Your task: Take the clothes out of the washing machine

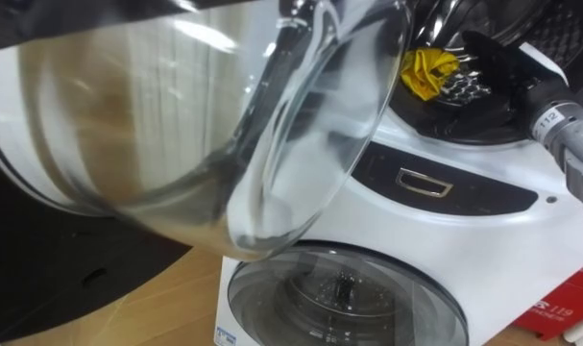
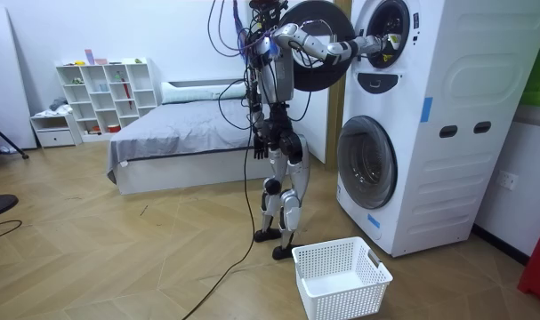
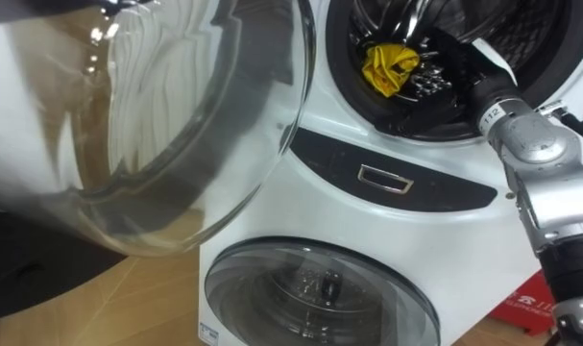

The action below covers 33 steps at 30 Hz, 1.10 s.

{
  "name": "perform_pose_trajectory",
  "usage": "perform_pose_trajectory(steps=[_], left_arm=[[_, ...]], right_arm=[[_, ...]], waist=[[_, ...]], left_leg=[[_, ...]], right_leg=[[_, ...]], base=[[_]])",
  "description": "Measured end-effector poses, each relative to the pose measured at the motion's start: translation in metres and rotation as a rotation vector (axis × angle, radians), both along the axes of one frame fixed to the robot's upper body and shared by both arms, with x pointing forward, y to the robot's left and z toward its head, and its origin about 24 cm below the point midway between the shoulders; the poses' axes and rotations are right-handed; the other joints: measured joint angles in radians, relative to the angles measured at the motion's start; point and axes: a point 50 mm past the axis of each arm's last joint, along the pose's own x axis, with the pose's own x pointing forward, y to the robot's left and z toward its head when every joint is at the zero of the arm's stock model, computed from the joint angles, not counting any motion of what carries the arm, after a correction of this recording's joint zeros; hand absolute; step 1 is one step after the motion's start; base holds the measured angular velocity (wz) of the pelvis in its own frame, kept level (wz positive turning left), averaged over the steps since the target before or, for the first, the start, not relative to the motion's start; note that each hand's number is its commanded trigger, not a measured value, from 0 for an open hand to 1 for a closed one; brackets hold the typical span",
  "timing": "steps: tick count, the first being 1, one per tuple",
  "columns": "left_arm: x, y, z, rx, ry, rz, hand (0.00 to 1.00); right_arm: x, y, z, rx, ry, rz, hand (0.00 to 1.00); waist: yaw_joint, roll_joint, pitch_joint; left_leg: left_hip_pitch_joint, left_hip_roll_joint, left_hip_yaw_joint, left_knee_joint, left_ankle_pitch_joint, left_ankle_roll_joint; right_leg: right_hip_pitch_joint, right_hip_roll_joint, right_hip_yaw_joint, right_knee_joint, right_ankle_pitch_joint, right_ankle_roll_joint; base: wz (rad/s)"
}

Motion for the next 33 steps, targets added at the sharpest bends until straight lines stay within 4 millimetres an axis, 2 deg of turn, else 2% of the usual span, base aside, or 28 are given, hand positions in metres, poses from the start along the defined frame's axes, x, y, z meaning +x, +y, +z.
perform_pose_trajectory(steps=[6,8,11,13,20,29,33], left_arm=[[-0.006,0.002,0.0,0.02,0.017,0.017,0.0],[-0.007,0.003,0.001,0.022,0.019,0.034,0.0],[-0.006,0.006,0.002,0.028,0.008,0.053,0.0],[-0.006,0.006,0.002,0.029,0.009,0.053,0.0],[-0.008,0.004,0.001,0.024,0.01,0.052,0.0],[-0.003,0.0,0.002,0.033,-0.027,0.049,0.0],[-0.006,0.002,0.003,0.036,-0.025,0.068,0.0]], right_arm=[[0.003,-0.004,-0.001,0.099,0.029,-0.01,0.0],[0.004,-0.011,0.003,0.262,0.006,-0.023,0.0],[0.003,-0.024,0.006,0.399,-0.014,-0.061,0.0],[0.002,-0.028,0.007,0.423,-0.016,-0.067,0.0],[0.003,-0.028,0.012,0.552,-0.041,-0.03,0.0],[0.002,-0.037,0.021,0.79,-0.083,0.026,0.0],[0.001,-0.04,0.023,0.821,-0.101,0.04,0.0]], waist=[[-0.005,-0.005,-0.0059],[-0.009,-0.008,-0.0086],[-0.011,-0.002,-0.006],[-0.011,-0.001,-0.005],[-0.027,0.016,-0.0034],[-0.03,0.035,-0.0018],[-0.03,0.043,0.0]], left_leg=[[-0.001,-0.001,0.0,0.004,0.0,0.0],[-0.001,-0.003,-0.007,0.012,0.0,0.0],[0.006,-0.004,-0.02,0.012,0.0,0.0],[0.007,-0.005,-0.024,0.013,0.0,0.0],[0.009,-0.005,-0.027,0.013,0.0,0.0],[0.009,-0.007,-0.036,0.009,0.0,0.0],[0.01,-0.008,-0.045,0.012,0.0,0.0]], right_leg=[[0.002,-0.001,-0.001,-0.001,0.0,0.0],[0.01,-0.003,-0.012,-0.005,0.0,0.001],[0.02,-0.005,-0.027,-0.006,0.0,0.001],[0.02,-0.006,-0.028,-0.007,0.0,0.001],[0.03,-0.006,-0.029,-0.01,0.0,0.001],[0.037,-0.006,-0.039,-0.022,0.001,0.002],[0.042,-0.006,-0.04,-0.023,0.001,0.002]], base=[[0.01],[0.1],[0.15],[0.08],[0.02],[0.01],[0.08]])
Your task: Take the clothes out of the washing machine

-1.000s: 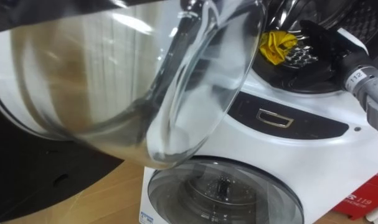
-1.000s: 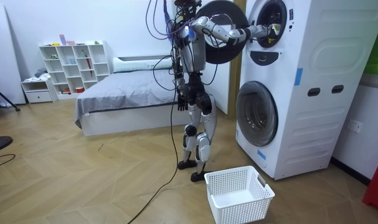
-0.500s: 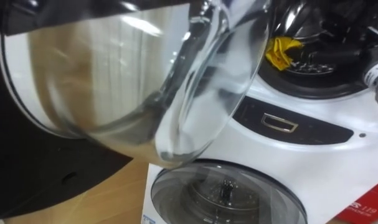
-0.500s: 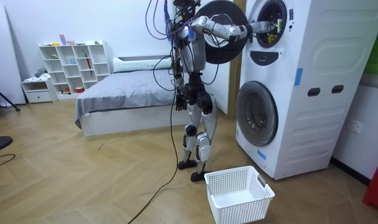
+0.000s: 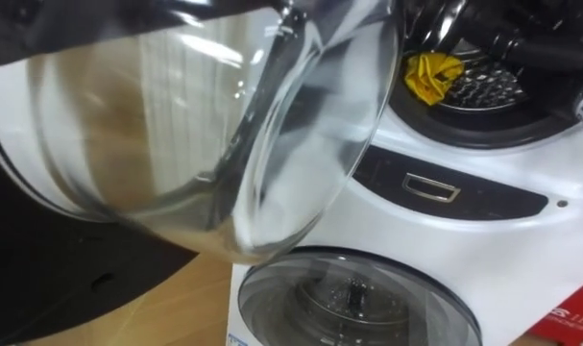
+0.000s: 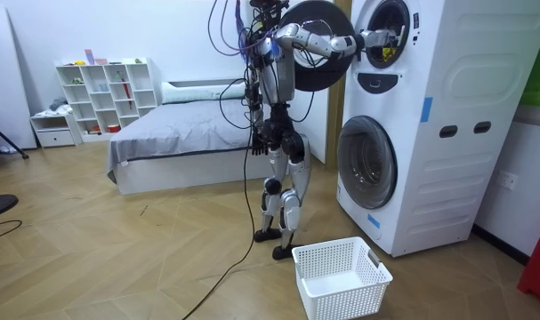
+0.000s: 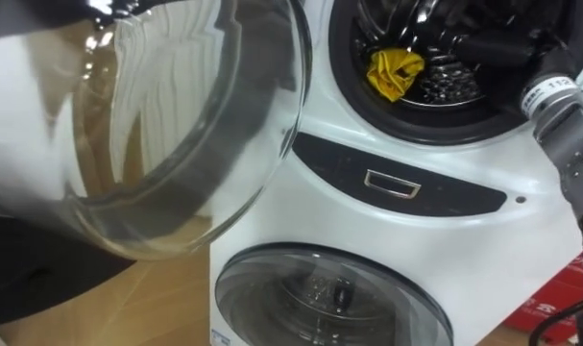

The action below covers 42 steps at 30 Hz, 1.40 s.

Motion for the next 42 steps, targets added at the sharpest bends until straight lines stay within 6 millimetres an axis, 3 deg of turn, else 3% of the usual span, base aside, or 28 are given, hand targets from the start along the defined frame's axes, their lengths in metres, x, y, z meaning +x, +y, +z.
perform_pose_trajectory(steps=[4,10,18,19,23,26,33,38,42], left_arm=[[-0.002,-0.001,0.0,-0.002,0.006,0.004,0.0],[-0.001,-0.001,-0.002,-0.01,0.011,0.002,0.0],[0.0,-0.001,-0.002,-0.027,0.018,-0.003,0.0],[0.001,-0.001,-0.002,-0.026,0.019,-0.01,0.0],[0.004,-0.003,-0.004,-0.041,0.035,-0.026,0.0],[0.005,-0.002,-0.005,-0.043,0.048,-0.022,0.0],[0.002,0.003,-0.004,-0.028,0.063,-0.014,0.0],[0.0,0.008,-0.003,-0.017,0.07,-0.015,0.0],[-0.009,0.01,-0.002,-0.016,0.093,-0.01,0.0]], right_arm=[[-0.001,-0.002,-0.004,-0.043,0.023,-0.012,0.0],[-0.002,-0.004,-0.01,-0.176,0.074,-0.039,0.0],[0.003,0.004,-0.019,-0.609,0.213,-0.056,0.0],[0.003,0.004,-0.02,-0.672,0.232,-0.065,0.0],[0.006,0.007,-0.018,-0.883,0.269,-0.115,0.0],[0.008,0.009,-0.015,-0.966,0.264,-0.134,0.0],[0.009,0.012,-0.018,-1.026,0.27,-0.178,0.0],[0.009,0.009,-0.019,-1.072,0.279,-0.223,0.0],[0.008,0.008,-0.019,-1.105,0.281,-0.231,0.0]], waist=[[-0.002,0.002,0.0016],[0.009,-0.014,-0.0048],[0.022,-0.031,-0.0055],[0.029,-0.039,-0.0088],[0.045,-0.051,-0.0005],[0.055,-0.065,-0.0004],[0.07,-0.083,0.007],[0.101,-0.067,0.0181],[0.104,-0.056,0.0155]], left_leg=[[0.017,0.0,-0.008,-0.009,0.0,0.0],[0.027,0.0,-0.006,-0.009,0.0,0.0],[0.018,0.0,-0.002,-0.019,0.0,0.0],[0.014,0.0,0.0,-0.018,0.0,0.0],[0.014,0.0,0.002,-0.017,0.0,0.0],[0.016,0.001,0.003,-0.017,0.0,0.0],[0.018,0.002,-0.002,-0.018,0.001,-0.003],[0.022,0.002,-0.005,-0.018,0.0,-0.004],[0.023,0.003,-0.009,-0.016,0.0,-0.006]], right_leg=[[0.017,-0.001,-0.013,-0.004,-0.001,0.001],[0.027,0.0,-0.013,-0.014,-0.001,0.001],[0.015,-0.002,-0.008,-0.01,-0.001,0.001],[0.01,-0.002,-0.009,-0.01,-0.001,0.002],[0.01,-0.002,-0.01,-0.006,-0.007,0.003],[0.011,-0.002,-0.011,-0.009,-0.009,0.002],[0.018,0.0,-0.014,-0.014,-0.01,0.002],[0.022,0.001,-0.013,-0.011,-0.008,0.0],[0.025,0.004,-0.017,-0.012,-0.007,-0.001]], base=[[0.06],[0.01],[-0.03],[-0.08],[-0.01],[-0.01],[0.01],[0.02],[0.01]])
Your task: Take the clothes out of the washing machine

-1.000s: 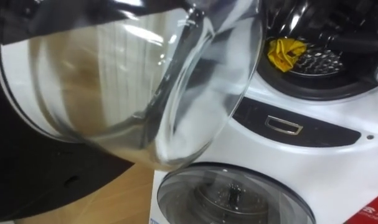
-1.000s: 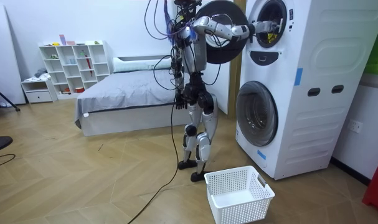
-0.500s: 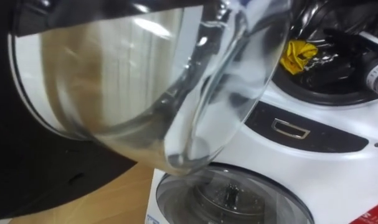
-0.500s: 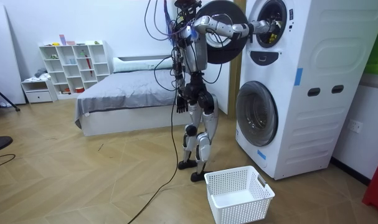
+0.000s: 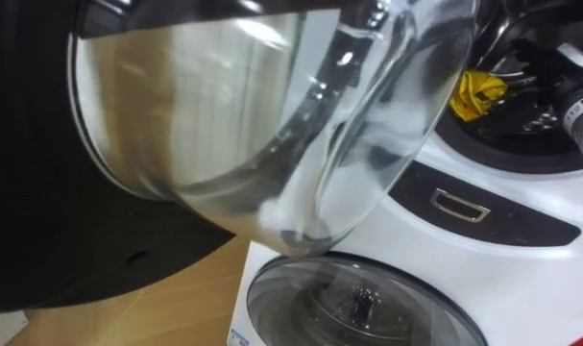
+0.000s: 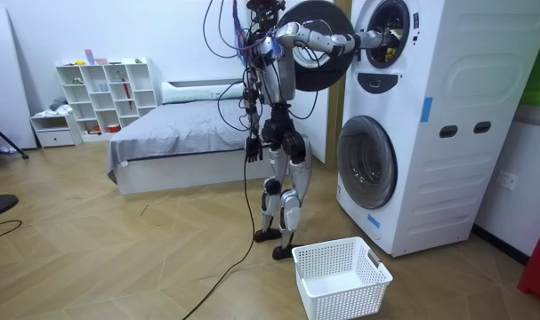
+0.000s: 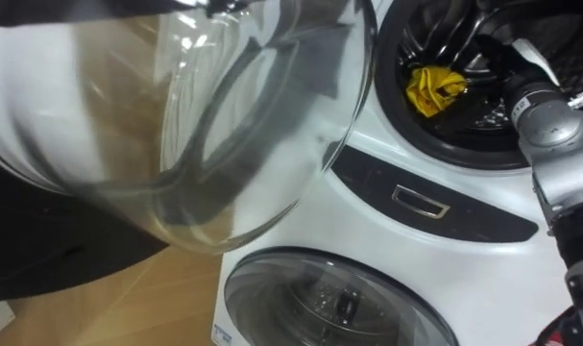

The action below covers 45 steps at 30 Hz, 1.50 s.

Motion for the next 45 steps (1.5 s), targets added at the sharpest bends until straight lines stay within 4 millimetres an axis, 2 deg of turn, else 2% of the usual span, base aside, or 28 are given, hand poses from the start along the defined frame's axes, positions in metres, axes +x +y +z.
perform_pose_trajectory(steps=[4,15,21,25,29,35,40,45], left_arm=[[-0.006,0.0,0.0,-0.002,0.01,0.007,0.0],[-0.011,0.0,0.001,-0.012,0.005,0.023,0.0],[-0.007,0.001,0.002,-0.007,-0.015,0.024,0.0],[0.0,0.002,0.003,-0.003,-0.033,0.012,0.0],[0.001,0.002,0.003,-0.004,-0.031,0.015,0.0],[-0.005,0.003,0.003,-0.006,-0.028,0.036,0.0],[-0.01,0.005,0.004,0.0,-0.023,0.045,0.0],[-0.005,0.005,0.004,0.0,-0.048,0.036,0.0]], right_arm=[[0.0,-0.003,-0.003,-0.017,0.006,-0.008,0.0],[-0.002,-0.014,-0.009,-0.005,0.03,-0.051,0.0],[-0.005,-0.026,-0.017,0.16,0.033,-0.106,0.0],[-0.007,-0.03,-0.015,0.251,0.002,-0.122,0.0],[-0.011,-0.041,-0.016,0.352,-0.021,-0.141,0.0],[-0.015,-0.049,-0.014,0.401,-0.034,-0.151,0.0],[-0.014,-0.048,-0.014,0.291,0.012,-0.137,0.0],[-0.013,-0.046,-0.015,0.237,0.034,-0.132,0.0]], waist=[[0.007,0.019,-0.0088],[0.003,0.023,-0.0105],[-0.018,0.018,-0.0149],[-0.022,0.025,-0.0199],[-0.025,0.028,-0.0197],[-0.037,0.03,-0.0185],[-0.04,0.031,-0.0178],[-0.034,0.035,-0.0151]], left_leg=[[0.003,0.0,-0.002,0.001,0.0,0.0],[0.008,-0.001,-0.016,0.002,0.0,-0.001],[-0.003,-0.005,-0.037,0.009,0.0,-0.001],[-0.01,-0.005,-0.037,0.017,0.0,-0.001],[-0.007,-0.009,-0.039,0.028,0.0,-0.001],[-0.009,-0.014,-0.053,0.027,0.0,0.0],[-0.009,-0.014,-0.061,0.028,0.001,0.0],[-0.007,-0.014,-0.06,0.028,0.001,0.0]], right_leg=[[0.003,0.0,-0.002,0.0,0.0,0.0],[0.008,-0.005,-0.027,0.013,0.0,0.0],[0.006,-0.008,-0.051,0.013,0.0,0.0],[0.003,-0.008,-0.052,0.012,0.0,0.0],[0.019,-0.01,-0.052,0.005,-0.001,0.001],[0.028,-0.013,-0.052,-0.005,-0.001,0.001],[0.031,-0.014,-0.056,-0.004,-0.002,0.004],[0.033,-0.014,-0.058,-0.003,-0.002,0.004]], base=[[0.0],[0.04],[0.11],[0.01],[0.11],[0.12],[0.07],[-0.01]])
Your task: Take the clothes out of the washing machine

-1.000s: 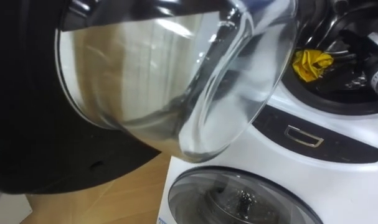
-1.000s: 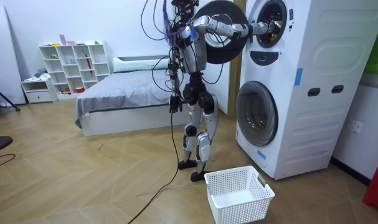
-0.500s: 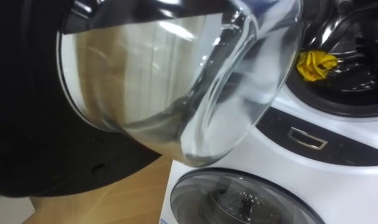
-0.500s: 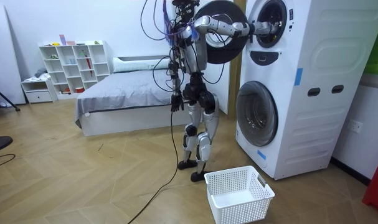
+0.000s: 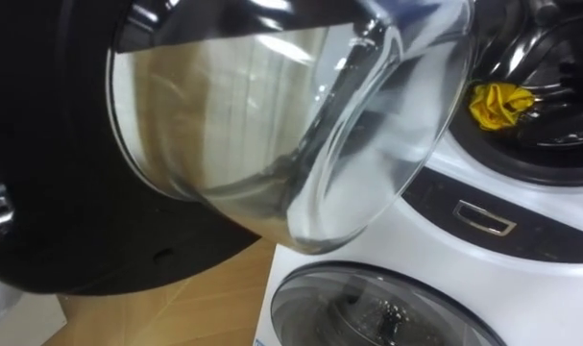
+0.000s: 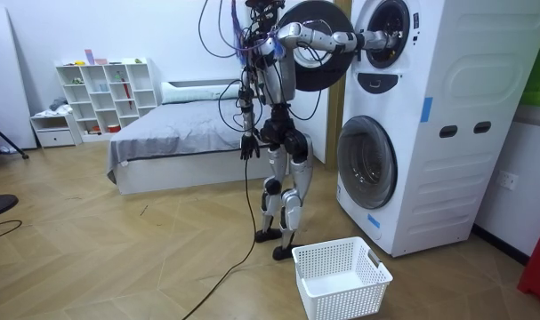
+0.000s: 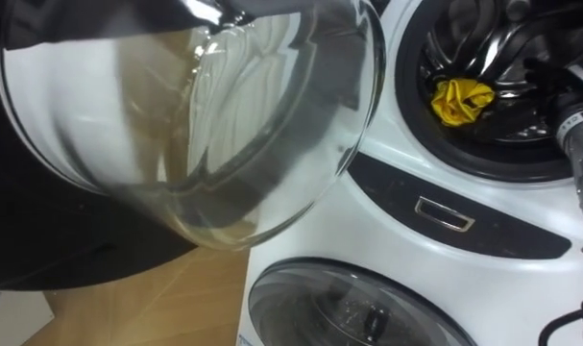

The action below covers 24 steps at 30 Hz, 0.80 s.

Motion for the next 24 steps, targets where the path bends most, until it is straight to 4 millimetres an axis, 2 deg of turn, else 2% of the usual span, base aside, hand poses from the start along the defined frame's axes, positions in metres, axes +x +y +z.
perform_pose_trajectory(steps=[2,7,10,13,24], left_arm=[[0.003,-0.001,-0.001,-0.004,-0.006,-0.01,0.0],[0.005,-0.005,-0.002,-0.015,-0.005,-0.047,0.0],[0.002,-0.006,-0.003,-0.025,0.006,-0.055,0.0],[0.002,-0.007,-0.003,-0.033,0.009,-0.063,0.0],[0.003,-0.002,-0.002,-0.032,0.016,-0.076,0.0]], right_arm=[[0.0,0.001,0.001,-0.068,0.015,-0.002,0.0],[0.003,0.004,0.005,-0.119,-0.005,0.013,0.0],[0.003,0.006,0.004,-0.142,0.001,0.017,0.0],[0.005,0.009,0.002,-0.178,0.014,0.023,0.0],[0.012,0.028,0.007,-0.387,0.011,0.067,0.0]], waist=[[0.017,0.003,0.005],[0.025,0.002,0.0158],[0.027,-0.005,0.0122],[0.043,-0.009,0.0094],[0.073,-0.008,0.0117]], left_leg=[[0.001,0.001,0.01,-0.002,0.0,0.0],[0.002,0.003,0.01,-0.011,0.001,-0.001],[-0.001,0.005,0.009,-0.012,0.002,-0.003],[0.0,0.005,0.012,-0.013,0.002,-0.003],[0.012,0.006,0.018,-0.014,0.003,-0.006]], right_leg=[[-0.001,0.0,0.007,0.0,0.0,0.0],[-0.006,0.002,0.006,0.0,0.0,0.0],[-0.01,0.004,0.005,0.0,0.0,0.0],[-0.013,0.004,0.006,0.001,0.0,0.0],[-0.001,0.005,0.005,0.001,0.0,-0.001]], base=[[-0.11],[-0.04],[-0.01],[-0.05],[-0.03]])
